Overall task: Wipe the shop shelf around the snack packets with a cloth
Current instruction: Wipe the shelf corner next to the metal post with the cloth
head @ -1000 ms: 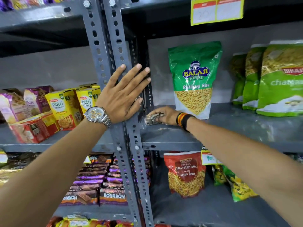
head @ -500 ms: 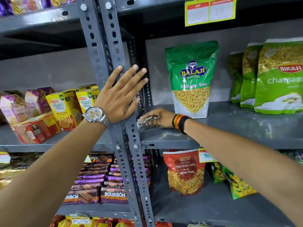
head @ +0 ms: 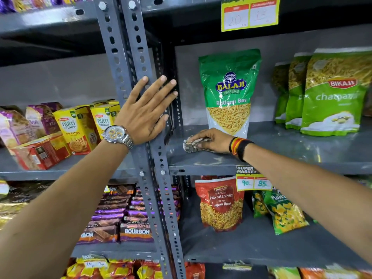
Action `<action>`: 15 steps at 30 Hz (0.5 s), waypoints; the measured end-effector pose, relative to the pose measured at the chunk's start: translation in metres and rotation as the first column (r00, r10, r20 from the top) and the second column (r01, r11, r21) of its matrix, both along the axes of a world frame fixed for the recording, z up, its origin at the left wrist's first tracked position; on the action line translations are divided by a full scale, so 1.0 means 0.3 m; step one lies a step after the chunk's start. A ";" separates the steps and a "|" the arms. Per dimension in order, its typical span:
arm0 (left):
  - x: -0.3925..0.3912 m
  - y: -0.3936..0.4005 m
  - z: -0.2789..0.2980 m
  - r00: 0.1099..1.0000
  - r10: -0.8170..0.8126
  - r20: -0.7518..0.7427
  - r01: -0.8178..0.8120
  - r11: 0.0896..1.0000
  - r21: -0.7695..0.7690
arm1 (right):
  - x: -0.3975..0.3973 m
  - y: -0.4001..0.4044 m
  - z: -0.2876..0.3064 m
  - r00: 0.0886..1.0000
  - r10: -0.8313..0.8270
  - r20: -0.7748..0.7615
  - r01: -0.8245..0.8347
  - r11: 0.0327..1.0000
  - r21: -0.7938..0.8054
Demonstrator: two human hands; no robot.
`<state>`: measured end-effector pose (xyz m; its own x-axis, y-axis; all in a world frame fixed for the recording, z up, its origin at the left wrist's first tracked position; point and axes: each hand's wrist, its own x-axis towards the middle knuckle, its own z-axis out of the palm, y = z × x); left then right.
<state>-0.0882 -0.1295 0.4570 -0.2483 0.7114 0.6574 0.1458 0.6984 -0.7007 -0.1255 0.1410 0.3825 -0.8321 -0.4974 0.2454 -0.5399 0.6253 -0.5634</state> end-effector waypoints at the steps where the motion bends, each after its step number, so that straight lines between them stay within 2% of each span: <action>1: 0.000 -0.001 -0.001 1.000 -0.003 -0.003 0.003 1.000 0.001 | -0.004 -0.010 -0.014 1.000 -0.023 -0.017 0.023 1.000 0.010; 3: 0.001 0.003 0.000 1.000 -0.015 0.003 0.015 1.000 0.001 | 0.046 -0.012 -0.029 1.000 -0.001 -0.023 0.001 1.000 0.009; 7: 0.004 0.001 -0.001 1.000 -0.007 0.008 0.007 1.000 0.008 | 0.219 0.067 -0.026 0.982 0.188 0.022 -0.188 0.980 0.056; 8: 0.004 0.002 -0.001 1.000 -0.007 0.008 0.007 1.000 0.008 | 0.226 0.096 -0.010 0.982 0.188 0.026 -0.189 0.981 0.045; 12: 0.006 0.003 0.003 1.000 -0.019 0.015 0.019 1.000 0.015 | 0.102 0.181 0.051 0.995 -0.097 -0.039 0.089 0.979 -0.185; 15: 0.007 0.003 0.001 1.000 -0.024 0.015 0.024 1.000 0.013 | 0.049 0.182 0.003 0.985 -0.169 -0.034 0.165 0.981 -0.100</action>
